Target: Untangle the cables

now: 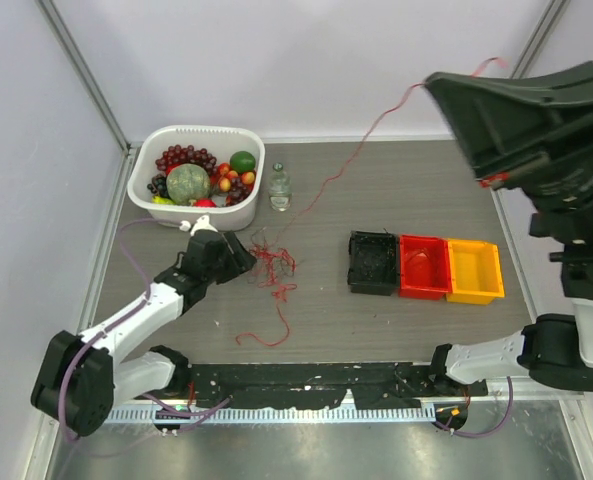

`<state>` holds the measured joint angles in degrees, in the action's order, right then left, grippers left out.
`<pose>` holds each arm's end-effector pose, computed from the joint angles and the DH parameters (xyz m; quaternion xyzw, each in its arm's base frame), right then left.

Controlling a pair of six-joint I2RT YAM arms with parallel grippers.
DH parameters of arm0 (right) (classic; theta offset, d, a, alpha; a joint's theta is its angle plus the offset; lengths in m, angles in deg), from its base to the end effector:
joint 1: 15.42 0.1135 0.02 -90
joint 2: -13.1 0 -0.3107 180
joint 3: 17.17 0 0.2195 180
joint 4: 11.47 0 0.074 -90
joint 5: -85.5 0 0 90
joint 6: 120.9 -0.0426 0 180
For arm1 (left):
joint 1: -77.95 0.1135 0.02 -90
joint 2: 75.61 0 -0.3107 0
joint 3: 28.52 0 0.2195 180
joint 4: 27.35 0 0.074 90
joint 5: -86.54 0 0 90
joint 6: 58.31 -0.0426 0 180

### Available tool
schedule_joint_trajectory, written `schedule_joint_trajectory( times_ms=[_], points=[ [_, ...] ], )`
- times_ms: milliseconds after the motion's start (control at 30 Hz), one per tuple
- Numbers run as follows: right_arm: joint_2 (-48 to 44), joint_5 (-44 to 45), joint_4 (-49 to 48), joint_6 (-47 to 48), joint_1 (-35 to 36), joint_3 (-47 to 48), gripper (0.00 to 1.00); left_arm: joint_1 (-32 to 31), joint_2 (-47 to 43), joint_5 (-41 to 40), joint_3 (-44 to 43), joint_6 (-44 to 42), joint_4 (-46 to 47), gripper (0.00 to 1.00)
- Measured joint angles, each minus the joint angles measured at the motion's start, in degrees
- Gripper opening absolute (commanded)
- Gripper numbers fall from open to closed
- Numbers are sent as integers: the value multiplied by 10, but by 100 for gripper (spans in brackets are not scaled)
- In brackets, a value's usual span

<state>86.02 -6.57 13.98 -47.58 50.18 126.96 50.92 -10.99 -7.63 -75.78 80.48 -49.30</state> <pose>0.0320 0.0742 0.7018 -0.1711 0.3358 0.6145 0.6931 0.1675 -0.0820 0.2549 -0.1858 0.8840 -0.2369 0.3577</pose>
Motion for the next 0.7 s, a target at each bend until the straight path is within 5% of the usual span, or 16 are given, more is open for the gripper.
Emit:
schedule_joint_trajectory(
  times_ms=[133, 467, 700],
  points=[
    [-22, 2, -25, 7, 0, 0, 0, 40, -53, -3, 21, 3, -11, 63],
    [-19, 29, -35, 39, 0, -48, 1, 53, -233, 116, 54, 13, -14, 100],
    [3, 54, -27, 54, 0, -107, 1, 48, -266, 254, 61, 32, 71, 100]
  ],
)
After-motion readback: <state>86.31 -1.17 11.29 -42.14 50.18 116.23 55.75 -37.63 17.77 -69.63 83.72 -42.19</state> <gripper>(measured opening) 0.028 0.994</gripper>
